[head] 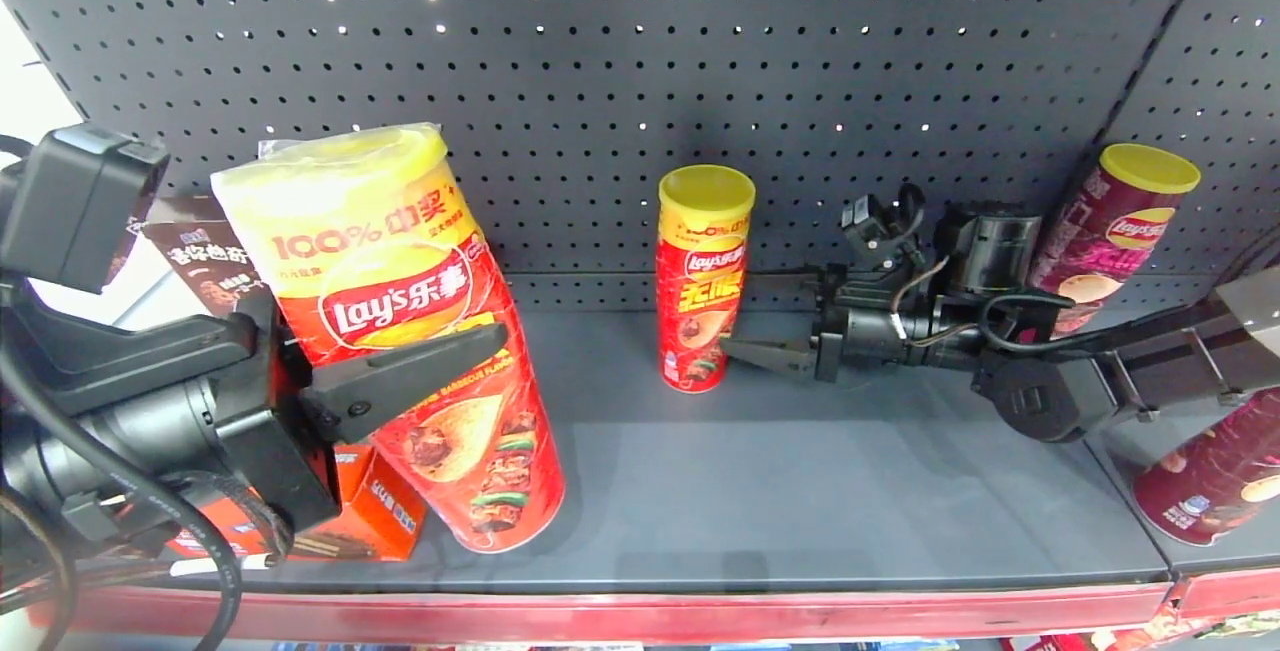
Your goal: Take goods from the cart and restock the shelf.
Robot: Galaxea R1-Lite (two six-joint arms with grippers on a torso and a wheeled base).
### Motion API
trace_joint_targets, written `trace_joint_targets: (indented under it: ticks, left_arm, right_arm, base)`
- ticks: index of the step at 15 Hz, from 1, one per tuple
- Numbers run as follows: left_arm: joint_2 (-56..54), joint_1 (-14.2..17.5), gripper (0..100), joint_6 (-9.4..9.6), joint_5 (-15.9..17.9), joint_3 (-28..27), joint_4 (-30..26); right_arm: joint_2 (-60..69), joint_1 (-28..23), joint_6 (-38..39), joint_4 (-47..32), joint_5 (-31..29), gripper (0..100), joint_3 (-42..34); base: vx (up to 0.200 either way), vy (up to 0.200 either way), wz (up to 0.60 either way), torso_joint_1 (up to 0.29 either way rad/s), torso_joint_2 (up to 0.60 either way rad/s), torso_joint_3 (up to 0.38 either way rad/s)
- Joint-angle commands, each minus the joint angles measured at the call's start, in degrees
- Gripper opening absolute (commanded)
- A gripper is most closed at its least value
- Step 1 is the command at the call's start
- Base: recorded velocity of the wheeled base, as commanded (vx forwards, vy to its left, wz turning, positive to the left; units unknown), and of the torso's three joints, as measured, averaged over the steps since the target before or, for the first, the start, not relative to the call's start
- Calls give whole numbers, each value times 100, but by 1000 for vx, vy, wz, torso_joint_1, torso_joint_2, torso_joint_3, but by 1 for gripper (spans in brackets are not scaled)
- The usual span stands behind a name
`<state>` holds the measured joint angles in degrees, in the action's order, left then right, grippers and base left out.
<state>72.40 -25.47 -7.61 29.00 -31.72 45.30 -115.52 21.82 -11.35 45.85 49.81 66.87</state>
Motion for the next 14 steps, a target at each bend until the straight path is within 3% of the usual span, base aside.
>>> trace_joint_targets:
  ticks: [1, 8, 14]
  left_arm:
    - [73, -2, 0, -4, 0, -1, -4]
    - [64, 15, 0, 5, -9, 43, 5]
    - [20, 24, 0, 5, -9, 96, 5]
  right_arm:
    - [-190, 85, 1, 3, 2, 100, 134]
    - [-85, 217, -34, 21, -15, 100, -77]
    - [381, 349, -34, 311, -6, 100, -886]
  base:
    - [0, 0, 0, 0, 0, 0]
    - [0, 0, 0, 0, 0, 0]
    - [0, 0, 0, 0, 0, 0]
